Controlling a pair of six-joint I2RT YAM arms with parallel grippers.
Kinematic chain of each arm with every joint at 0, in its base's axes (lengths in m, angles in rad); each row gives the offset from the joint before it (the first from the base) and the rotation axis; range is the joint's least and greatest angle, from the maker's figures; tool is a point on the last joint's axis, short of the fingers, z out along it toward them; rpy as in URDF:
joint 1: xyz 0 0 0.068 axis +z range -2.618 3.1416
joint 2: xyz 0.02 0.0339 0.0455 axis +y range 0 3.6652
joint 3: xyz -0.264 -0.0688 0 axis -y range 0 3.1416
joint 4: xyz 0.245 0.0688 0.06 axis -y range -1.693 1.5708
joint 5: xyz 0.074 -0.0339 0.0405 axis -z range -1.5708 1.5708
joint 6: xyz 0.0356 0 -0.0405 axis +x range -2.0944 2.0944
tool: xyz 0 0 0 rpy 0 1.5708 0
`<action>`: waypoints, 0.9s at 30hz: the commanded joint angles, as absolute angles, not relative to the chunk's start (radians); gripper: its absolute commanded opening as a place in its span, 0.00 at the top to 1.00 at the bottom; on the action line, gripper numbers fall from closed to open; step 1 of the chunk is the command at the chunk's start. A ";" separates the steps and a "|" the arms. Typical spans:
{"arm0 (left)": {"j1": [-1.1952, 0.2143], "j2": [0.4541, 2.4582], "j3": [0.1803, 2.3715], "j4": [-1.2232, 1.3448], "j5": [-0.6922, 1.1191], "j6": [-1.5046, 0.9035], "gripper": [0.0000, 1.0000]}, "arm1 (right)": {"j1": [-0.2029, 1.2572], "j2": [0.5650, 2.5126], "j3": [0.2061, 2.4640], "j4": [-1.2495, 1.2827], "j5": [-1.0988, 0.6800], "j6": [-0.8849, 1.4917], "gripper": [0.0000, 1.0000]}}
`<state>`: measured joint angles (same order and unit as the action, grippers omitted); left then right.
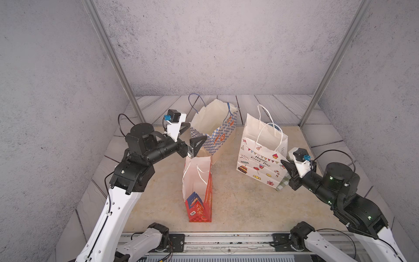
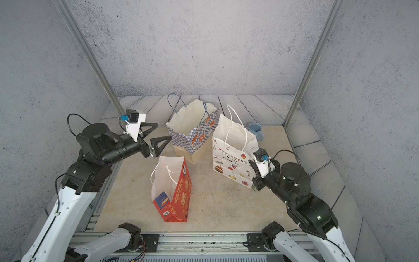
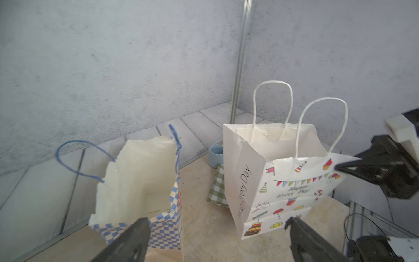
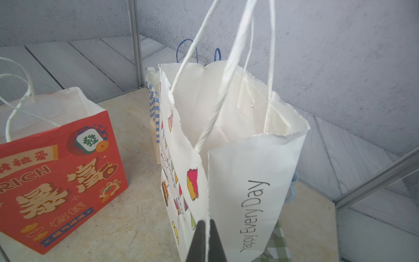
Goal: Put away the paper bag
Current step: Pick up the paper bag from the center of the board, then press the paper bag.
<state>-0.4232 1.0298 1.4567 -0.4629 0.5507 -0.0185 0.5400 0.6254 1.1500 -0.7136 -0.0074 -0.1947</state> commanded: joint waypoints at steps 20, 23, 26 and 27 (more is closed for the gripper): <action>-0.696 1.109 1.457 -0.307 0.664 0.213 0.04 | 0.543 0.615 1.289 -0.554 -0.288 -0.268 1.00; -0.727 1.137 1.462 -0.282 0.638 0.170 0.04 | 0.542 0.617 1.285 -0.547 -0.308 -0.254 1.00; -0.758 1.144 1.447 -0.261 0.618 0.143 0.05 | 0.542 0.611 1.280 -0.535 -0.308 -0.237 1.00; -0.767 1.147 1.442 -0.257 0.614 0.142 0.05 | 0.543 0.608 1.274 -0.526 -0.307 -0.229 1.00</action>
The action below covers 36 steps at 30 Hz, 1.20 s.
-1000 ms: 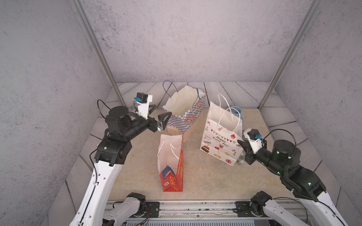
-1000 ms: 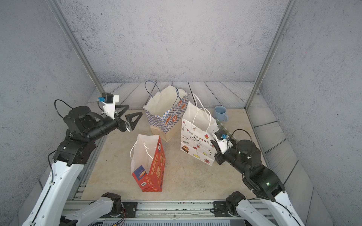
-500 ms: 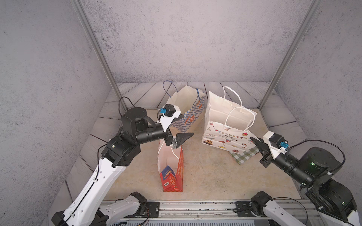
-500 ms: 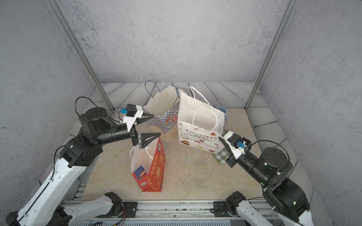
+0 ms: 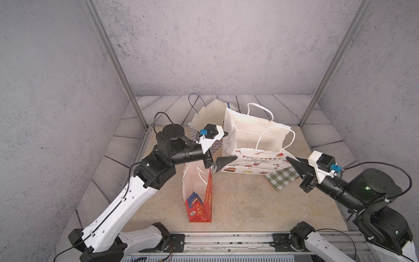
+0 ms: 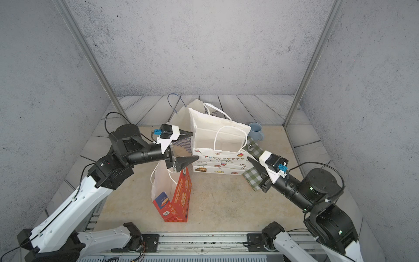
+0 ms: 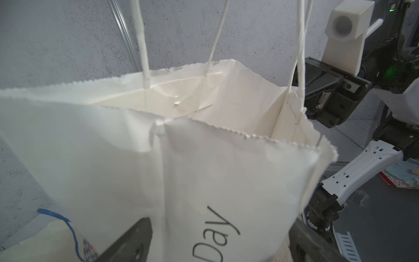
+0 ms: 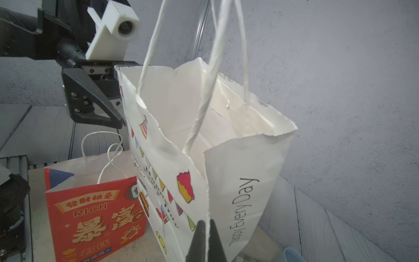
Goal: Put away the paper bag
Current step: Press the paper bag.
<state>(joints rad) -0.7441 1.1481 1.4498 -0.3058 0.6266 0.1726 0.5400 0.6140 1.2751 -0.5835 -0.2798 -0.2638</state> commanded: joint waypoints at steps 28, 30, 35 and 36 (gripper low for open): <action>-0.796 1.088 1.288 -0.135 0.423 0.217 0.16 | 0.543 0.611 1.221 -0.416 -0.352 -0.138 1.00; -0.796 1.083 1.287 -0.118 0.487 0.221 0.19 | 0.542 0.613 1.219 -0.422 -0.356 -0.137 1.00; -0.796 1.099 1.311 -0.171 0.643 0.248 0.26 | 0.543 0.618 1.225 -0.439 -0.383 -0.135 1.00; -0.796 1.102 1.313 -0.178 0.656 0.249 0.27 | 0.543 0.620 1.227 -0.441 -0.385 -0.135 1.00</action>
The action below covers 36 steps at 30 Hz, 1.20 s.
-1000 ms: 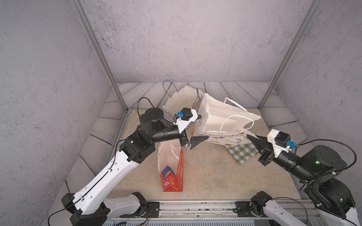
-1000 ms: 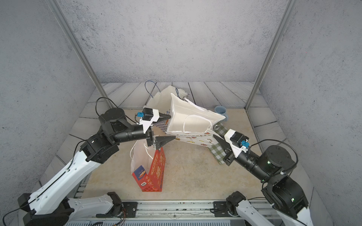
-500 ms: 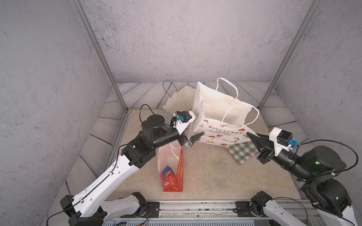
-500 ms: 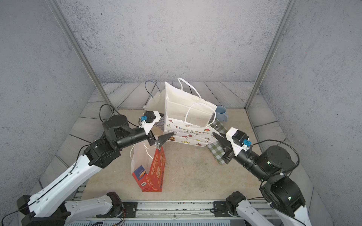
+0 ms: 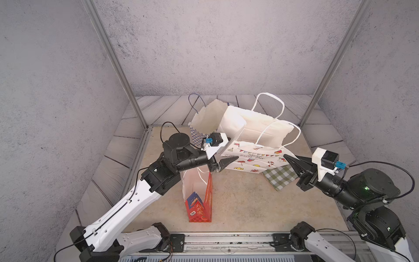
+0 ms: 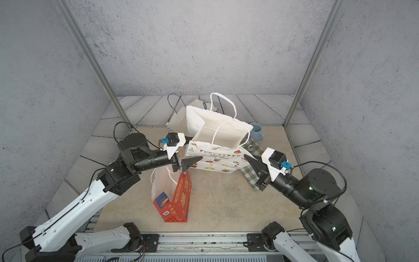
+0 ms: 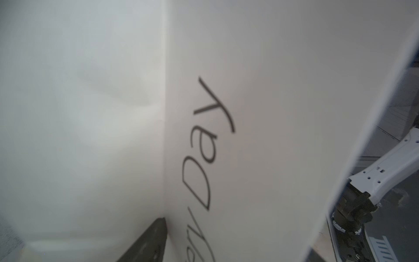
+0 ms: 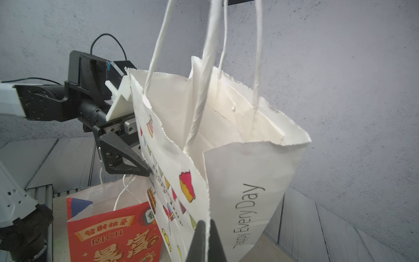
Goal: Put away the paper bag
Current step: Press the paper bag.
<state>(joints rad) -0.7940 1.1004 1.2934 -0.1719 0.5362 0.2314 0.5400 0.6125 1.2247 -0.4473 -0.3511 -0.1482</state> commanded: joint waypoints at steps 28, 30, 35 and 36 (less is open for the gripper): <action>-0.796 1.094 1.403 -0.256 0.647 0.226 0.71 | 0.543 0.640 1.241 -0.554 -0.351 -0.163 0.99; -0.796 1.096 1.402 -0.261 0.651 0.224 0.71 | 0.543 0.648 1.243 -0.556 -0.357 -0.169 0.98; -0.796 1.105 1.400 -0.249 0.671 0.211 0.74 | 0.542 0.669 1.246 -0.545 -0.383 -0.165 0.96; -0.796 1.105 1.399 -0.246 0.670 0.211 0.75 | 0.543 0.673 1.246 -0.543 -0.385 -0.166 0.96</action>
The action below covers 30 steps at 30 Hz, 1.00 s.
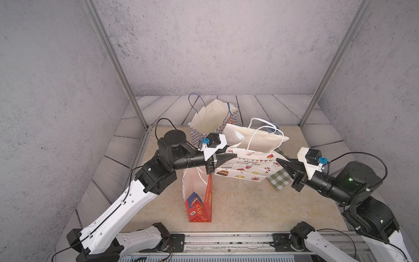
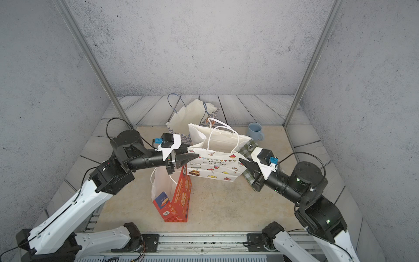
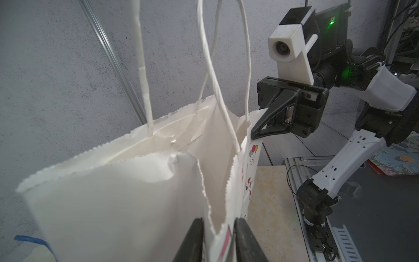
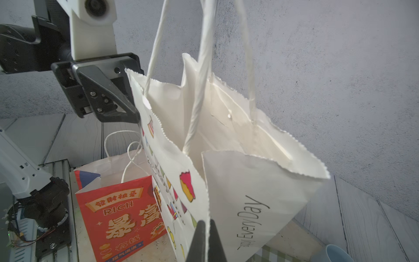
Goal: Put away the paper bag
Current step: Press the paper bag.
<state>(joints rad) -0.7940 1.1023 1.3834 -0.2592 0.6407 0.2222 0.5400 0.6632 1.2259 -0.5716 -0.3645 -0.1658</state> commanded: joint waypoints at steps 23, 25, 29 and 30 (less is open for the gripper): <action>-0.796 1.098 1.367 -0.207 0.482 0.279 1.00 | 0.543 0.578 1.182 -0.637 -0.199 -0.104 0.41; -0.796 1.101 1.362 -0.201 0.483 0.278 1.00 | 0.543 0.551 1.194 -0.680 -0.155 -0.089 0.37; -0.796 1.102 1.354 -0.180 0.488 0.268 1.00 | 0.543 0.516 1.212 -0.745 -0.078 -0.033 0.31; -0.796 1.101 1.349 -0.170 0.490 0.263 1.00 | 0.543 0.514 1.217 -0.764 -0.058 -0.017 0.29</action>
<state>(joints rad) -0.7940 1.1030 1.3613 -0.2287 0.4961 0.2657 0.5400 0.5270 1.1919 -0.6971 -0.1444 -0.0757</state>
